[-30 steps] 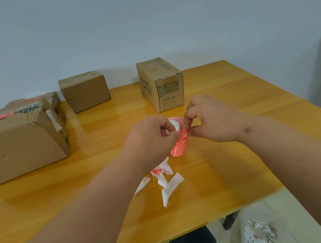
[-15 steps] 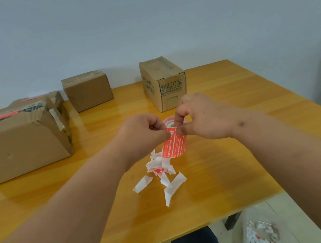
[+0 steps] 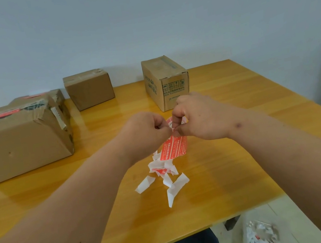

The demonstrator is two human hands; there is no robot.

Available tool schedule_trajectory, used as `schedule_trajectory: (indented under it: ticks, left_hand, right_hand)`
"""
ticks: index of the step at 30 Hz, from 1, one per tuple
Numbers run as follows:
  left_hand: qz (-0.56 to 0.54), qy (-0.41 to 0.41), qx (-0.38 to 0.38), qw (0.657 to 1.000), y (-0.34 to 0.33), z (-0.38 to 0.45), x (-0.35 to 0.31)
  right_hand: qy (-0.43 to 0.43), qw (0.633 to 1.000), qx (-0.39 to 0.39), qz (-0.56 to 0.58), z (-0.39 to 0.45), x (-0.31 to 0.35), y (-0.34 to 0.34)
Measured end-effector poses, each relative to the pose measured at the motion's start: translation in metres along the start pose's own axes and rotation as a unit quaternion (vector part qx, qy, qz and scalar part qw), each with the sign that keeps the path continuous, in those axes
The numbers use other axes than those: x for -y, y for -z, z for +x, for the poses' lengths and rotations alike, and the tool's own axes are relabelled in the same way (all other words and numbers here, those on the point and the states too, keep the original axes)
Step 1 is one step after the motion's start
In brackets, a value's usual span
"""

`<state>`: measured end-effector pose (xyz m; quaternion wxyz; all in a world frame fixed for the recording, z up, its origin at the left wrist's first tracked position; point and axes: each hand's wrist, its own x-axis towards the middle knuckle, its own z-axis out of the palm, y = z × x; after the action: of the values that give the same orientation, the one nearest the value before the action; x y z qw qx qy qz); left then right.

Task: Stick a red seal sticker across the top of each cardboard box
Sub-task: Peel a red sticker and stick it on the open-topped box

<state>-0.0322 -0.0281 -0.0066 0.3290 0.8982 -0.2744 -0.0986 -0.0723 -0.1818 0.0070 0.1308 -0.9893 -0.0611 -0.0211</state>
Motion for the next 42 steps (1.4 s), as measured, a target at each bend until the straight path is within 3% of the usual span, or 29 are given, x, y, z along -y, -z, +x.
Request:
schedule_trajectory:
  ticks: [17, 36, 42]
  left_hand:
    - [-0.153, 0.064, 0.007, 0.986, -0.002, -0.006, 0.011]
    - [-0.09, 0.046, 0.017, 0.995, 0.007, -0.002, 0.017]
    - [-0.128, 0.057, 0.015, 0.99, 0.002, -0.004, 0.017]
  right_hand:
    - [0.012, 0.999, -0.023, 0.039, 0.0, 0.002, -0.003]
    - [-0.006, 1.0, -0.016, 0.013, 0.008, 0.0, -0.003]
    - [-0.007, 1.0, 0.0, 0.018, 0.009, 0.001, -0.006]
